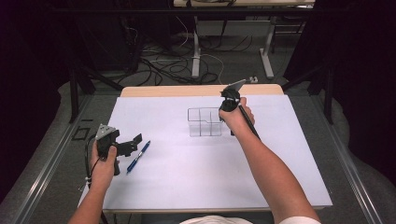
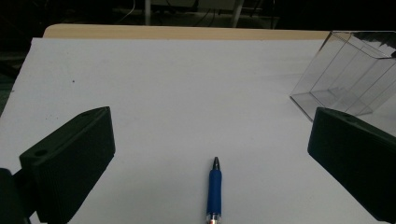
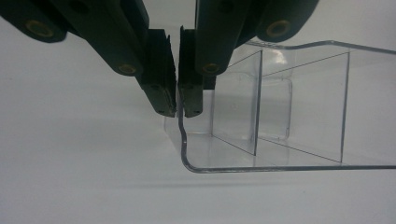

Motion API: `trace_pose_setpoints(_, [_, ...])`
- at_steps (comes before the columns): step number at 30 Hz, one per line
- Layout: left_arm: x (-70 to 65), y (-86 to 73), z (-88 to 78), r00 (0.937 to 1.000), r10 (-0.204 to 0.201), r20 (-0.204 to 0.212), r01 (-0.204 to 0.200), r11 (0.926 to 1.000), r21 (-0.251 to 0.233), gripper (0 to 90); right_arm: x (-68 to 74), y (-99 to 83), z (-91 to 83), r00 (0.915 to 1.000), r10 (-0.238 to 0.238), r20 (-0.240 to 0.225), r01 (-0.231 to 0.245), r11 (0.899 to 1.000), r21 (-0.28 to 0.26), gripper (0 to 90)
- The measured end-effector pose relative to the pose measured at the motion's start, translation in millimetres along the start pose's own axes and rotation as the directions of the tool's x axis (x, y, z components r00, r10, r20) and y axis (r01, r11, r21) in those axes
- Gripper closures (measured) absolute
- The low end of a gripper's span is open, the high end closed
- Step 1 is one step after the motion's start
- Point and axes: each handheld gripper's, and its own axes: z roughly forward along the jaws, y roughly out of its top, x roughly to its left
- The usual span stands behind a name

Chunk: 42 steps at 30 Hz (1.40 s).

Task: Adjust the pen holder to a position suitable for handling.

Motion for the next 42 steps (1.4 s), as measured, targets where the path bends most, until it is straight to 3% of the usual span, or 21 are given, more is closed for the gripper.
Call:
trace_pose_setpoints(3, [0.1, 0.0, 0.1, 1.0000, 0.000, 0.000, 0.000, 1.0000, 0.001, 0.6, -4.3, -0.1, -0.5, 0.9993, -0.008, -0.037, 0.008, 1.000, -0.018, 82.4])
trace_pose_setpoints(4, [0.1, -0.1, 0.0, 1.0000, 0.000, 0.000, 0.000, 1.0000, 0.001, 0.6, -5.3, -0.6, -0.3, 0.9974, -0.010, -0.072, 0.008, 0.999, -0.035, 81.4])
trace_pose_setpoints(7, [0.0, -0.3, 0.1, 1.0000, -0.002, -0.001, 0.002, 1.0000, 0.003, 0.6, -7.1, -1.2, -2.8, 0.9976, -0.036, -0.058, 0.035, 0.999, -0.031, 78.5])
trace_pose_setpoints(11, [-0.3, -0.3, 0.1, 1.0000, -0.002, -0.001, 0.002, 1.0000, 0.003, 0.6, -7.5, -2.3, -5.5, 0.9933, -0.047, -0.106, 0.042, 0.998, -0.047, 73.6])
trace_pose_setpoints(17, [0.4, -0.5, 0.5, 1.0000, -0.002, -0.002, 0.002, 1.0000, 0.007, 0.6, -8.5, -4.3, -10.1, 0.9889, -0.071, -0.131, 0.063, 0.996, -0.064, 68.4])
trace_pose_setpoints(25, [1.2, -0.8, 0.4, 1.0000, -0.004, -0.004, 0.004, 1.0000, 0.008, 0.6, -9.3, -8.8, -17.8, 0.9777, -0.140, -0.156, 0.123, 0.986, -0.111, 59.1])
trace_pose_setpoints(29, [1.4, -1.1, 0.4, 1.0000, -0.007, -0.005, 0.007, 0.9999, 0.009, 0.6, -10.2, -12.3, -22.2, 0.9679, -0.194, -0.161, 0.171, 0.975, -0.145, 53.4])
trace_pose_setpoints(31, [1.6, -1.0, 0.7, 0.9999, -0.009, -0.005, 0.009, 0.9999, 0.007, 0.6, -11.4, -14.3, -24.0, 0.9609, -0.231, -0.153, 0.205, 0.964, -0.171, 50.5])
trace_pose_setpoints(33, [1.7, -1.1, 0.7, 0.9999, -0.010, -0.006, 0.010, 0.9999, 0.006, 0.6, -10.5, -14.9, -26.8, 0.9611, -0.229, -0.154, 0.206, 0.966, -0.156, 48.7])
trace_pose_setpoints(34, [1.6, -1.1, 0.8, 0.9999, -0.013, -0.007, 0.013, 0.9999, 0.006, 0.6, -12.1, -17.0, -28.0, 0.9515, -0.264, -0.159, 0.232, 0.953, -0.193, 45.0])
trace_pose_setpoints(38, [1.6, -0.9, 0.6, 0.9999, -0.009, -0.010, 0.009, 0.9999, 0.007, 0.6, -13.4, -21.0, -33.3, 0.9355, -0.326, -0.137, 0.290, 0.929, -0.230, 38.6])
trace_pose_setpoints(42, [2.3, -1.2, -0.3, 0.9999, -0.010, -0.013, 0.011, 0.9999, 0.011, 0.6, -15.7, -26.2, -36.8, 0.9165, -0.381, -0.122, 0.336, 0.898, -0.284, 31.4])
